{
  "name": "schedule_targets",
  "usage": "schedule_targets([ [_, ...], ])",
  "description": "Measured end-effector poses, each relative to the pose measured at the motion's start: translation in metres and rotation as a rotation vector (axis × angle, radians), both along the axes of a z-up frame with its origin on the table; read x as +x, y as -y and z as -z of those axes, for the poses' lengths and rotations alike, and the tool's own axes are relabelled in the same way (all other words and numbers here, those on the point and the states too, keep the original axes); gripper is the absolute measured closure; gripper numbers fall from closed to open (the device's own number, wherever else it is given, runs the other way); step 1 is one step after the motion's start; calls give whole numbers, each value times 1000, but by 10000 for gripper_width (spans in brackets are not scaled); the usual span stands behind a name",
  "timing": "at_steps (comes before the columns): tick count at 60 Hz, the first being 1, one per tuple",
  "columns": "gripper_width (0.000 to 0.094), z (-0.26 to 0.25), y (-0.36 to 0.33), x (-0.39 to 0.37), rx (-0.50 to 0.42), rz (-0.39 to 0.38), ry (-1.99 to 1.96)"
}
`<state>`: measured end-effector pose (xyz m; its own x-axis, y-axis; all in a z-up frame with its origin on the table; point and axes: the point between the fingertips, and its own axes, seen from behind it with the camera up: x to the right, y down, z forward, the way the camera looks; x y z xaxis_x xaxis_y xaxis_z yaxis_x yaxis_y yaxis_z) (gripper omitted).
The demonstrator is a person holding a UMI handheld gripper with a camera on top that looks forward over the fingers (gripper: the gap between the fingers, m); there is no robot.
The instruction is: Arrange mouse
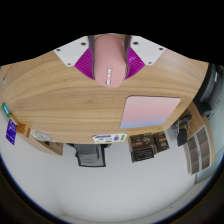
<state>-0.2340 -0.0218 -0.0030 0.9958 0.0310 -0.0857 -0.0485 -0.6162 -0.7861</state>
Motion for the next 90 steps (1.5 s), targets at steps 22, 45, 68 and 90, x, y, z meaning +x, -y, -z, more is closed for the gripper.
schedule_targets([
  [22, 535, -66, -166, -162, 79, -10, 50],
  [45, 530, 5, -207, -191, -50, -15, 54],
  [68, 104, -13, -166, -190, -82, -30, 34],
  [90, 100, -108, 20, -169, 46, -21, -130],
])
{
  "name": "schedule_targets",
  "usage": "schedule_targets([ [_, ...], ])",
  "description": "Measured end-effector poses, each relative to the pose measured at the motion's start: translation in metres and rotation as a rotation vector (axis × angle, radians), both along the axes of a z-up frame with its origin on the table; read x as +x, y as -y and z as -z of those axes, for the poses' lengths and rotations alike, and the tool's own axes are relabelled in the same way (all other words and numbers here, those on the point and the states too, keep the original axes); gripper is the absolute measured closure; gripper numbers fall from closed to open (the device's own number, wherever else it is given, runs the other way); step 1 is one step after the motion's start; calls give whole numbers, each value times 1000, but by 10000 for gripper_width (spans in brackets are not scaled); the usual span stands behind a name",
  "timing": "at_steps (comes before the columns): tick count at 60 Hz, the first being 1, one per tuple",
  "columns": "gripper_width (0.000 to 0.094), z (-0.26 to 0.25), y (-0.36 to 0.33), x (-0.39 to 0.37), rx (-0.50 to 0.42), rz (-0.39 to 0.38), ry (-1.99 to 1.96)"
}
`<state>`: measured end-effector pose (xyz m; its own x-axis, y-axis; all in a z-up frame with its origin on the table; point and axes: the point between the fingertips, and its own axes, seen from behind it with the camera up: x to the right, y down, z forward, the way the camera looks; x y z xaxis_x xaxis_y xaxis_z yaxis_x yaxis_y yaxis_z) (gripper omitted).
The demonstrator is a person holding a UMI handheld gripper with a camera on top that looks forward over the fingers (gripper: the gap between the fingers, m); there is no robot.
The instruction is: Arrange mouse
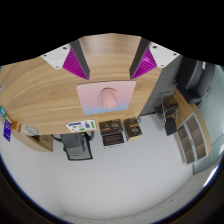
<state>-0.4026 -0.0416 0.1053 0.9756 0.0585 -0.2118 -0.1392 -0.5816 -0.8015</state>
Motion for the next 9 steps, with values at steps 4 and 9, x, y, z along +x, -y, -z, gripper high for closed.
schedule_targets([
  [4, 102, -13, 45, 17, 22, 4, -9],
  [9, 103, -25, 103, 43, 33, 16, -27],
])
